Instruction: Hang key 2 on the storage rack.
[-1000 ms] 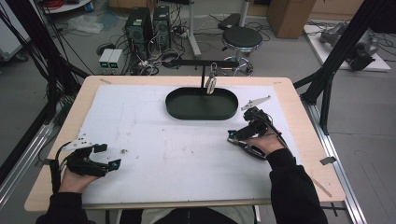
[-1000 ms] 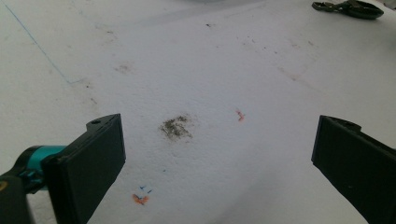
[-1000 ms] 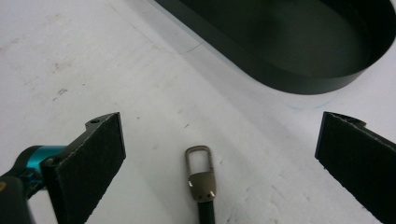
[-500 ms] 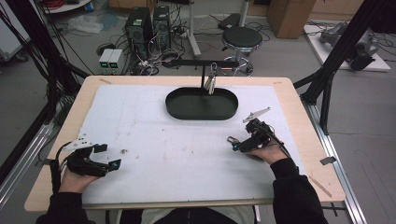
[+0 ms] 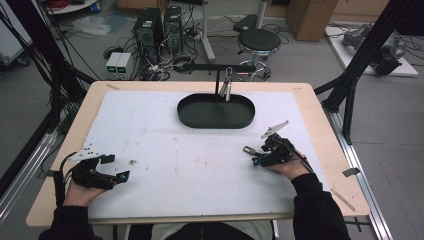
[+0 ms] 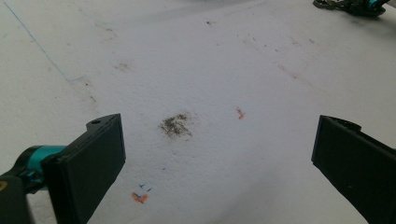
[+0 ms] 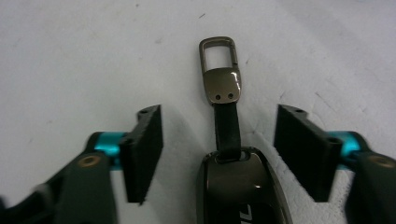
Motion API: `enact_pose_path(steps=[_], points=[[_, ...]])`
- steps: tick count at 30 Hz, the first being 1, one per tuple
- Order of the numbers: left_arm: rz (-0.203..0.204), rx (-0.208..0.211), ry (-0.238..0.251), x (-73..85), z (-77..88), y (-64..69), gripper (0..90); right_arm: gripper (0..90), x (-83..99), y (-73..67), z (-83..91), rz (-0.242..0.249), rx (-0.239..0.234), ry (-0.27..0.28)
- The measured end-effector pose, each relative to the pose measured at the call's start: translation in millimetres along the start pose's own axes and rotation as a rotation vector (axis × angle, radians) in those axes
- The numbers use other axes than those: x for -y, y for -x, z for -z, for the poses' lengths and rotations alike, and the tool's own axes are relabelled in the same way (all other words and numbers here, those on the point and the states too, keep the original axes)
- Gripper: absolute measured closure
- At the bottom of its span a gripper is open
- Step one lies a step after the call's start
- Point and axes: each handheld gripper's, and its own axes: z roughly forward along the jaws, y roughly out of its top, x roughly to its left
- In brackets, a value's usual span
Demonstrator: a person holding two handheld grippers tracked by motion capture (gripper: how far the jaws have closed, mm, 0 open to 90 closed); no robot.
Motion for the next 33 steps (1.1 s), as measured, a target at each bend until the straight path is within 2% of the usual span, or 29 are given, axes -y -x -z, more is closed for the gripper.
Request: enact_pose_path(steps=[4, 6, 7, 8, 9, 11, 14, 23, 33], points=[[0.003, 0.002, 0.002, 0.0, -0.2, -0.1, 3.2, 50.0, -0.6, -2.1, -1.7, 0.036, 0.034, -0.004], [0.002, 0.002, 0.0, 0.0, 0.0, -0.1, 3.2, 58.9, -0.6, -1.9, -2.2, 0.042, 0.014, -0.001], [0.002, 0.001, 0.003, 0.0, -0.2, 0.2, 3.2, 68.1, -0.6, -1.5, -1.9, 0.043, 0.006, 0.005], [0.001, 0.001, 0.003, 0.0, 0.0, 0.2, 3.2, 68.1, -0.6, -1.5, -1.9, 0.043, 0.006, 0.005], [0.0, 0.001, 0.003, 0.0, 0.2, 0.1, 3.2, 72.4, -0.9, -1.4, -2.3, 0.045, 0.005, 0.011], [0.003, -0.001, 0.005, 0.1, 0.3, 0.5, 3.2, 72.7, -0.8, -1.4, -2.6, 0.049, 0.005, 0.015], [0.003, 0.0, 0.005, 0.4, 0.5, 0.4, 3.2, 79.8, -0.4, -1.0, -1.6, 0.036, 0.01, 0.023], [0.002, 0.0, 0.005, 0.5, 0.7, 0.2, 3.2, 83.0, 0.6, 0.3, 0.9, 0.01, 0.0, 0.036], [0.003, 0.0, 0.006, 0.3, 0.0, 0.2, 3.2, 83.1, 1.3, 3.6, 17.4, -0.029, -0.012, 0.109]])
